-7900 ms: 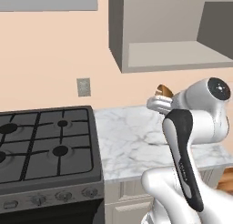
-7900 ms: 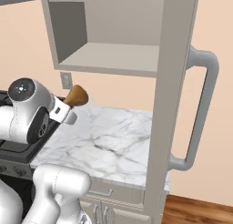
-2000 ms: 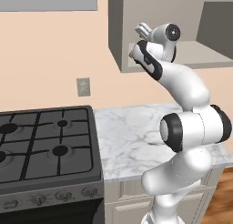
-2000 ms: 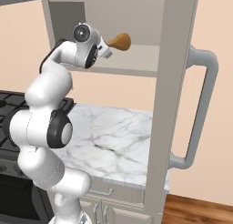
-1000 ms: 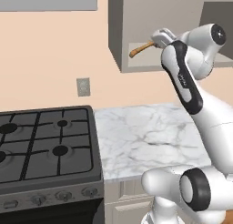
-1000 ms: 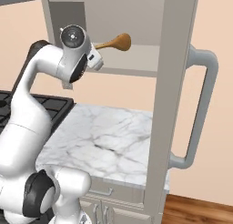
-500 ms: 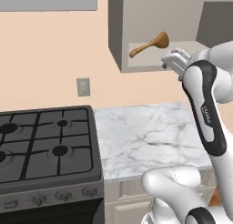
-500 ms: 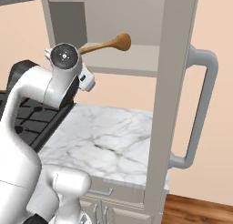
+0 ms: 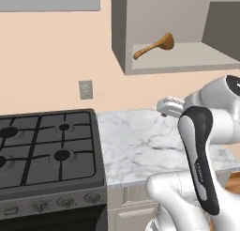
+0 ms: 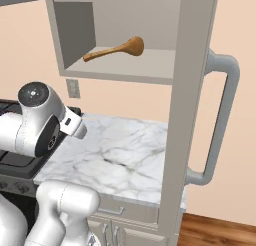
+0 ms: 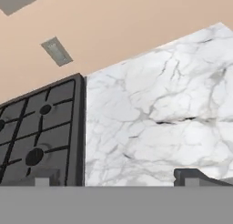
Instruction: Organize the utensils by type. Pick up the wooden spoons from the counter and place them in the open cabinet. Then pick up the metallic utensils from the counter and place them in the open drawer.
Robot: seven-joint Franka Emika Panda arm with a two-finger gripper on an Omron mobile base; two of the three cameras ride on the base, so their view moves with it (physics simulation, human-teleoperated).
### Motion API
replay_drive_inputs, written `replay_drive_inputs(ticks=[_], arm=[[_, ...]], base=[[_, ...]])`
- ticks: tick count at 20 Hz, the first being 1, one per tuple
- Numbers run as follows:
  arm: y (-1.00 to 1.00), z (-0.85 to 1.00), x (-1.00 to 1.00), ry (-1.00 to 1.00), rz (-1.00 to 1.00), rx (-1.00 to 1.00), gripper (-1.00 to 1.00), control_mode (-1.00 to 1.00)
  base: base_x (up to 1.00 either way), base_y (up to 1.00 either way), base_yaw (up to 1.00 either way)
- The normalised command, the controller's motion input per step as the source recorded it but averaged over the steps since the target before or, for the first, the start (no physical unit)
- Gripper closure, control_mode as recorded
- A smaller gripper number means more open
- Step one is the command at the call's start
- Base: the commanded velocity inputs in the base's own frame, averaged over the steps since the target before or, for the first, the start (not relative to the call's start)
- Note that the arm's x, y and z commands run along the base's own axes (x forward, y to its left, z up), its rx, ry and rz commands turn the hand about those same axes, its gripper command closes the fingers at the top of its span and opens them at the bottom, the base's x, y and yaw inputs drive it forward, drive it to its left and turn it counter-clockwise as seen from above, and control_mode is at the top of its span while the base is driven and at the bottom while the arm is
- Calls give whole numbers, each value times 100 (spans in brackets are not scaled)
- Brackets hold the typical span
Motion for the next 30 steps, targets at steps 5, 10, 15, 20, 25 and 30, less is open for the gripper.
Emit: replay_drive_inputs(ticks=[5,10,15,20,25,30], arm=[[3,-73,-6,4,3,-27,-100,-100],[0,-18,-1,0,4,-12,-100,-100],[0,-21,-10,0,2,-4,-100,-100],[0,-25,-6,0,0,-5,-100,-100],[0,-5,-2,0,0,-1,-100,100],[0,0,0,0,0,0,-100,100]], base=[[0,0,0],[0,0,0],[0,0,0],[0,0,0],[-35,0,5],[-65,0,9]])
